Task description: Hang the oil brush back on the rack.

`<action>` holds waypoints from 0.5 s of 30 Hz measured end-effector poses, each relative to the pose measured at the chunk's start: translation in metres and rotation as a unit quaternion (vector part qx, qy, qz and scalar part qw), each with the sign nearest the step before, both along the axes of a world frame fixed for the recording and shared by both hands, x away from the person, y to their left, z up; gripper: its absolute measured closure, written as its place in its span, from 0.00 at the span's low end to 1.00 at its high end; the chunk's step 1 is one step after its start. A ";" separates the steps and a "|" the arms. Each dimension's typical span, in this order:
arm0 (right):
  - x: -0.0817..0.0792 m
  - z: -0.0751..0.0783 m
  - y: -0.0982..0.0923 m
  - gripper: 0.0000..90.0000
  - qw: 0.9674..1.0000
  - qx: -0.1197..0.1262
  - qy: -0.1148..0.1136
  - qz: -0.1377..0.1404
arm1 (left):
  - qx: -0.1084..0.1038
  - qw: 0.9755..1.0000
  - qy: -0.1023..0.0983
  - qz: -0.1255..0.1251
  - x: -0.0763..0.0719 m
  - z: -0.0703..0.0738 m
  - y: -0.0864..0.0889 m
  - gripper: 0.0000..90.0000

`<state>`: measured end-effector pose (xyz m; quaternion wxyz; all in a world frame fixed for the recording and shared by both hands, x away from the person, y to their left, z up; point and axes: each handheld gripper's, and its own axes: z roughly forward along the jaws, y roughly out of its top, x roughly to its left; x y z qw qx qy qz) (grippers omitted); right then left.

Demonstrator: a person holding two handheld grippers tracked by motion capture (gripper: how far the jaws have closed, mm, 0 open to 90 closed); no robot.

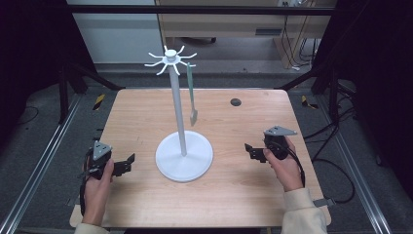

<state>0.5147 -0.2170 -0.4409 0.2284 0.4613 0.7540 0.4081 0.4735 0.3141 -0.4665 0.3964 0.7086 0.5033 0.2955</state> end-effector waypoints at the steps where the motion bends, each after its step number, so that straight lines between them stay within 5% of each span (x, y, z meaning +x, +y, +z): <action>1: 0.001 -0.001 0.000 0.13 1.000 -0.002 -0.002 0.000 | 0.001 1.000 0.000 0.000 0.000 0.000 0.000 0.03; 15: 0.006 -0.032 0.014 0.13 0.999 -0.019 0.018 0.019 | 0.007 1.000 -0.001 -0.003 0.001 -0.001 -0.001 0.03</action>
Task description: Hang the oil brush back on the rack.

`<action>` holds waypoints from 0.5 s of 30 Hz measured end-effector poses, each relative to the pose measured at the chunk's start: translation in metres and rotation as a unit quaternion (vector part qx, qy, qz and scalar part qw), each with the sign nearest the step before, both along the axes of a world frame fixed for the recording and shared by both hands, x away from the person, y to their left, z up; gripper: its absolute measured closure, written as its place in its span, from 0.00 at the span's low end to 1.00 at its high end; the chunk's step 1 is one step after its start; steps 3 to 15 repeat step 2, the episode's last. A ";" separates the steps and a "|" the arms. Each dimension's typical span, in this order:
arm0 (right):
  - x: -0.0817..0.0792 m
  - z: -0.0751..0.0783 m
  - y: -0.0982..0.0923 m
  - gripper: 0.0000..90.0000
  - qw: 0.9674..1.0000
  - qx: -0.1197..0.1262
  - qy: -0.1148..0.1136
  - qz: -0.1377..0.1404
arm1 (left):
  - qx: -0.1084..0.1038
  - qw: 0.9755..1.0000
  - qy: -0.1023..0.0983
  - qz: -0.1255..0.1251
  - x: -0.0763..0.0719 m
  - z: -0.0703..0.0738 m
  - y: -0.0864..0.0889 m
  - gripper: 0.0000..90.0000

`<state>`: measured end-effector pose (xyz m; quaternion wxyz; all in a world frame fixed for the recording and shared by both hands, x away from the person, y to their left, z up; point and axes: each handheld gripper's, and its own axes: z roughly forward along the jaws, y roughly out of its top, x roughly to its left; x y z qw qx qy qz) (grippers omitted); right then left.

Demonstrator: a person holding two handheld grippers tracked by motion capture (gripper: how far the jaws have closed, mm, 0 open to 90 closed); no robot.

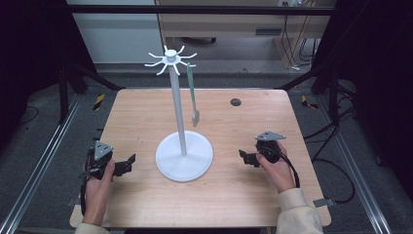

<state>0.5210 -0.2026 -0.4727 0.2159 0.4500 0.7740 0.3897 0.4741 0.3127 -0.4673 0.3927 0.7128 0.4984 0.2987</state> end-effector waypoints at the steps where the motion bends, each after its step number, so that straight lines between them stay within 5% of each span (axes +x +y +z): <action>1: 0.000 0.000 0.001 0.13 1.000 0.000 -0.001 0.000 | 0.000 1.000 0.000 0.000 0.000 0.000 0.000 0.03; 15: 0.000 0.000 0.001 0.13 1.000 0.000 -0.005 0.002 | 0.000 1.000 -0.001 0.000 0.000 0.000 0.000 0.03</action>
